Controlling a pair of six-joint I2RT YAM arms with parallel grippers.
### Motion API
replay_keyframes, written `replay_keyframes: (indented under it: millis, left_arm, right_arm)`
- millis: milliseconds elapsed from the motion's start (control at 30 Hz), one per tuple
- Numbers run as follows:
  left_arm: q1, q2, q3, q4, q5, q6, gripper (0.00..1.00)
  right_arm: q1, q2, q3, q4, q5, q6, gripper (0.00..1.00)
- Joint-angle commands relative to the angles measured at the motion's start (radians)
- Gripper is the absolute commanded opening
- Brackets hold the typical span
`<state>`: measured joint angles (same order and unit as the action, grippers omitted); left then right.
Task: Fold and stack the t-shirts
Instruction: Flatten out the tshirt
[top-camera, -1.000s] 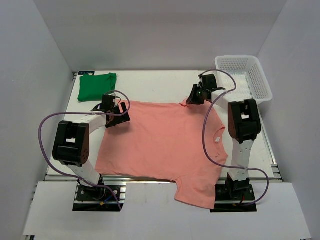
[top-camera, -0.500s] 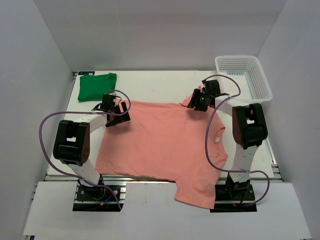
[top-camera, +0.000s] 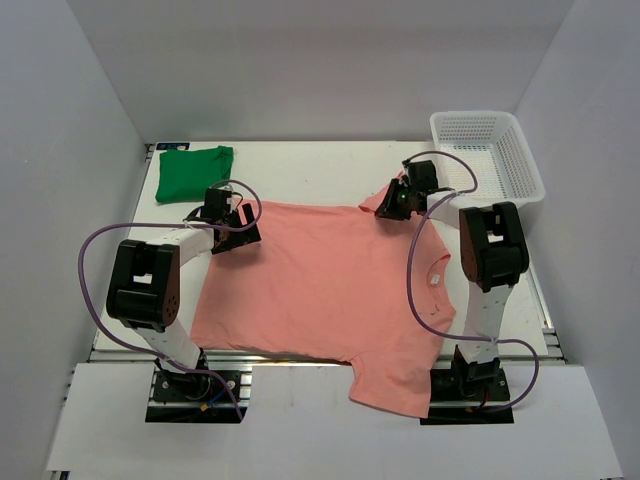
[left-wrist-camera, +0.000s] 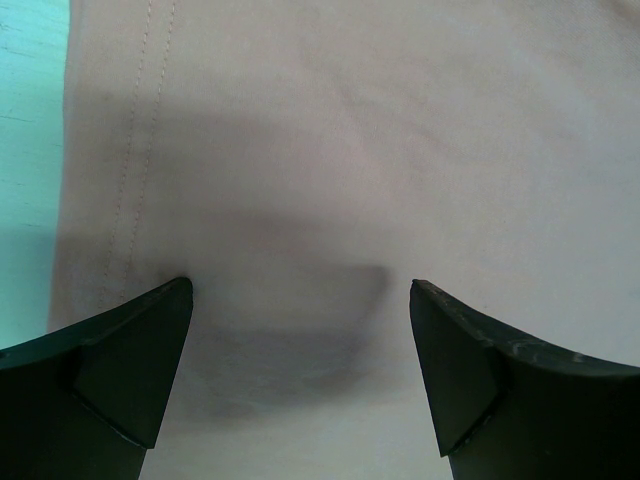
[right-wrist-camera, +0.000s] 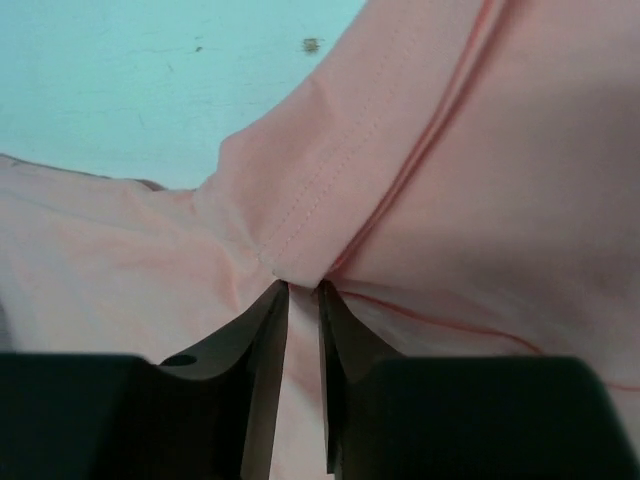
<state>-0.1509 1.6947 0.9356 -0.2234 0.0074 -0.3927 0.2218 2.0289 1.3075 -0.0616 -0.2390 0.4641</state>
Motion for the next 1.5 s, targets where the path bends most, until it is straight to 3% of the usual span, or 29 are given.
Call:
replay_keyframes:
  millis: [0, 100, 133, 433, 667, 700, 733, 800, 867, 967, 1233, 1367, 1467]
  left_arm:
    - [-0.001, 0.023, -0.014, -0.027, -0.009, 0.005, 1.0]
    - [-0.001, 0.023, -0.014, -0.027, -0.009, 0.005, 1.0]
    - [-0.001, 0.023, -0.014, -0.027, -0.009, 0.005, 1.0]
    - [-0.001, 0.033, -0.014, -0.027, 0.0, 0.005, 1.0]
    - [-0.001, 0.052, -0.004, -0.027, 0.009, 0.005, 1.0]
    - [-0.001, 0.052, -0.004, -0.027, 0.009, 0.005, 1.0]
    - [-0.001, 0.052, -0.004, -0.027, 0.009, 0.005, 1.0]
    - [-0.001, 0.042, -0.004, -0.036, 0.009, 0.005, 1.0]
    - [-0.001, 0.033, -0.004, -0.045, 0.009, 0.005, 1.0]
    - [-0.001, 0.023, 0.015, -0.045, 0.022, 0.005, 1.0]
    - [-0.001, -0.064, 0.054, -0.074, 0.005, 0.005, 1.0]
    - [-0.001, -0.098, 0.078, -0.12, -0.098, 0.005, 1.0]
    - [-0.01, -0.073, 0.133, -0.18, -0.18, 0.005, 1.0]
  right_arm:
    - [-0.002, 0.005, 0.026, 0.095, -0.034, 0.028, 0.22]
    - [-0.002, 0.004, 0.027, 0.135, -0.026, 0.041, 0.02]
    - [-0.004, 0.008, 0.032, 0.14, -0.019, 0.041, 0.0]
    - [0.007, 0.077, 0.143, 0.152, -0.003, -0.013, 0.0]
    - [0.019, 0.299, 0.494, 0.082, -0.132, -0.142, 0.0]
    - [0.024, 0.386, 0.598, -0.011, -0.153, -0.153, 0.06]
    - [0.028, 0.408, 0.645, -0.038, -0.157, -0.172, 0.25]
    - [0.033, 0.444, 0.749, -0.085, -0.134, -0.176, 0.48]
    - [0.044, 0.4, 0.719, -0.075, -0.102, -0.185, 0.88]
    - [0.04, 0.266, 0.547, -0.017, -0.036, -0.202, 0.9]
    - [0.037, -0.14, 0.097, -0.095, 0.208, -0.113, 0.9]
    - [0.037, -0.274, -0.075, -0.246, 0.338, -0.073, 0.9]
    - [0.034, -0.33, -0.143, -0.288, 0.323, -0.07, 0.9]
